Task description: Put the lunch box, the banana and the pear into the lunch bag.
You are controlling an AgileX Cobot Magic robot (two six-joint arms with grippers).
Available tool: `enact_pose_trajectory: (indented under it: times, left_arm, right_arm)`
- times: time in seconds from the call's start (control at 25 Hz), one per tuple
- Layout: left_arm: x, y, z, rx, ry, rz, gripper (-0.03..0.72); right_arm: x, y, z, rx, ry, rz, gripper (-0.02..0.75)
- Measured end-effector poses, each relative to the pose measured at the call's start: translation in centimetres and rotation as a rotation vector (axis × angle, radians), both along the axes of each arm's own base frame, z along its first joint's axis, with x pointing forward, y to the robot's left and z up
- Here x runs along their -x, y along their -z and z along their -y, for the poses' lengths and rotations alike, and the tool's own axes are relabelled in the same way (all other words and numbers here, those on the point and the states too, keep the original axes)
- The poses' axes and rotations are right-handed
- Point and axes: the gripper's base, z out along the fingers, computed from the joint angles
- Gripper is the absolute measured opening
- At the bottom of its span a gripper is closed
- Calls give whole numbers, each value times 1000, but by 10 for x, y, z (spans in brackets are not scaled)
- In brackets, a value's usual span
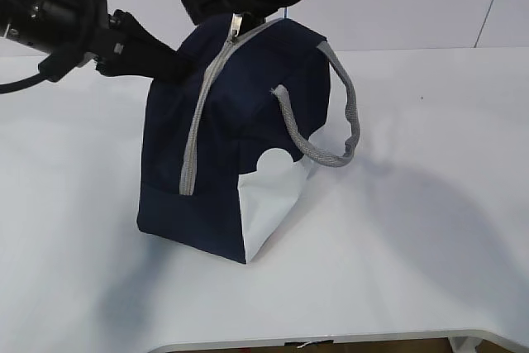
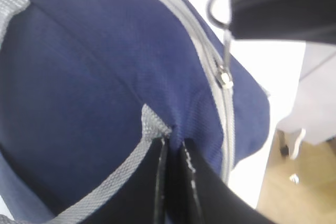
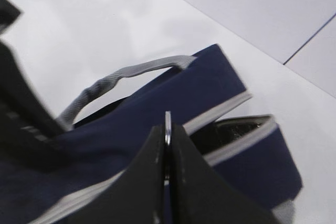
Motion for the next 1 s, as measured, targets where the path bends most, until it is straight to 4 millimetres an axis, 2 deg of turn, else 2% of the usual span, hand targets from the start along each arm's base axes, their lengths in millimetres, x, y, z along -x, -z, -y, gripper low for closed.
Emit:
enact_pose_trajectory:
  times: [0.32, 0.48, 0.84, 1.0]
  left_arm:
    - [15, -10, -2, -48, 53, -21, -6]
    - [18, -10, -3, -58, 80, -38, -6]
    - [27, -15, -8, -129, 95, -33, -7]
    - [28, -13, -10, -156, 91, -47, -8]
  right_arm:
    - [-27, -4, 32, -59, 101, 38, 18]
    - [-39, 2, 39, -65, 130, 35, 18]
    - [-76, 16, 20, -67, 140, 43, 18]
    - [-96, 31, 14, -43, 166, 16, 18]
